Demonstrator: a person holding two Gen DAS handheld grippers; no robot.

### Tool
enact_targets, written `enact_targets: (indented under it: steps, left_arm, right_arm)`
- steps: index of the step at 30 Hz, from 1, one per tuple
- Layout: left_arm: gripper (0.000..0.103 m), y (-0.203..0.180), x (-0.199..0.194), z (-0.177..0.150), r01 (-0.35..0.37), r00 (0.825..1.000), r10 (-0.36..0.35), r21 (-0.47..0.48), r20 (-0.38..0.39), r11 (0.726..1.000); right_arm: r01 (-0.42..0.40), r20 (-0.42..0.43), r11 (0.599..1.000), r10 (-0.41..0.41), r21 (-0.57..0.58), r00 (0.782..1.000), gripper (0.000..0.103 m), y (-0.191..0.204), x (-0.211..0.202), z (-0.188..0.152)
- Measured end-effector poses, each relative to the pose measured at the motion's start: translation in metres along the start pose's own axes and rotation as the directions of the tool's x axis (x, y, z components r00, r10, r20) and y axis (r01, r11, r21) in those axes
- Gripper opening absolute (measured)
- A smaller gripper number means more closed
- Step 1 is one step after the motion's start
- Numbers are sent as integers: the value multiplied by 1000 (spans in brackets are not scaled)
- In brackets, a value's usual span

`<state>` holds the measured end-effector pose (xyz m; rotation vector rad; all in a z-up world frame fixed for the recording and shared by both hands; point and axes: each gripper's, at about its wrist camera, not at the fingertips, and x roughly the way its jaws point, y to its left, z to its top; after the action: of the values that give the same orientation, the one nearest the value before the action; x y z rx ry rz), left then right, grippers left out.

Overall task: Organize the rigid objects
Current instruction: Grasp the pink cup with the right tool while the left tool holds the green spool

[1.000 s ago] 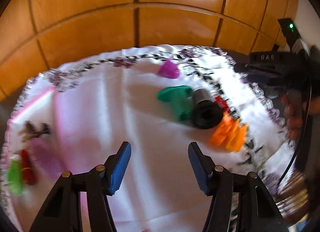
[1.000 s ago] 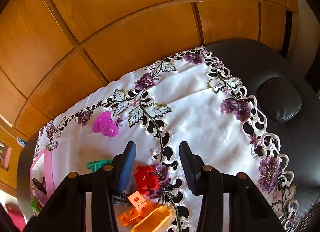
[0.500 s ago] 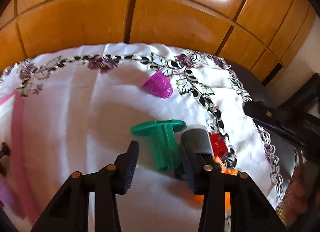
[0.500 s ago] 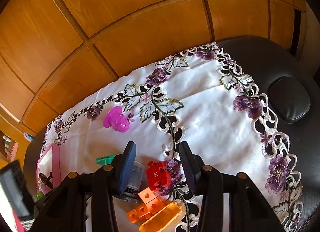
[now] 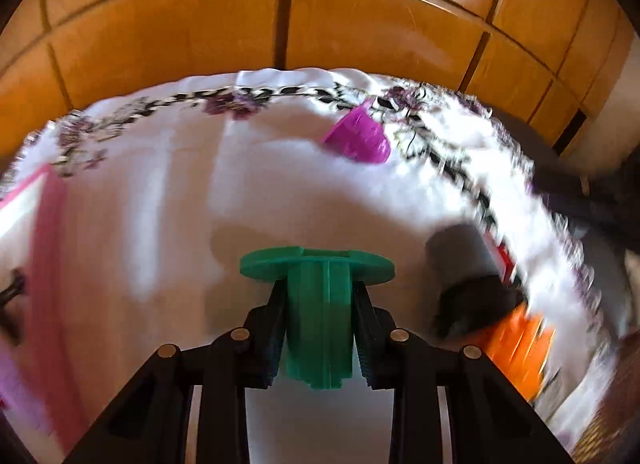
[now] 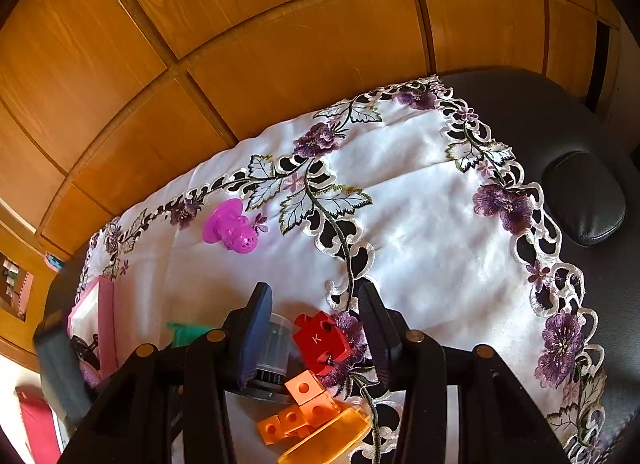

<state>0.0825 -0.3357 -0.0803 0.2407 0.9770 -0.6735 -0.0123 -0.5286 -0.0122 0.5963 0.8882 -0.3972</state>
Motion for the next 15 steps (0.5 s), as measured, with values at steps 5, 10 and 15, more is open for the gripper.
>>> enact_targets:
  steps: [5,10,15]
  left_arm:
    - [30,3,-21,-38,-59,998,58,59,30,996]
    - [30,3,-29,-55,-78,995,73,71,65,994]
    - [30,0,-30,-61,-94,990,84,94,111,991]
  right_arm:
    - [16,0,1000,-16,-2,1000,45,-1,0,-1]
    - [43,8,999,-43,3,999,45,-4,0,0]
    - [60,20,998,-60,8,998,45,-6,-1,0]
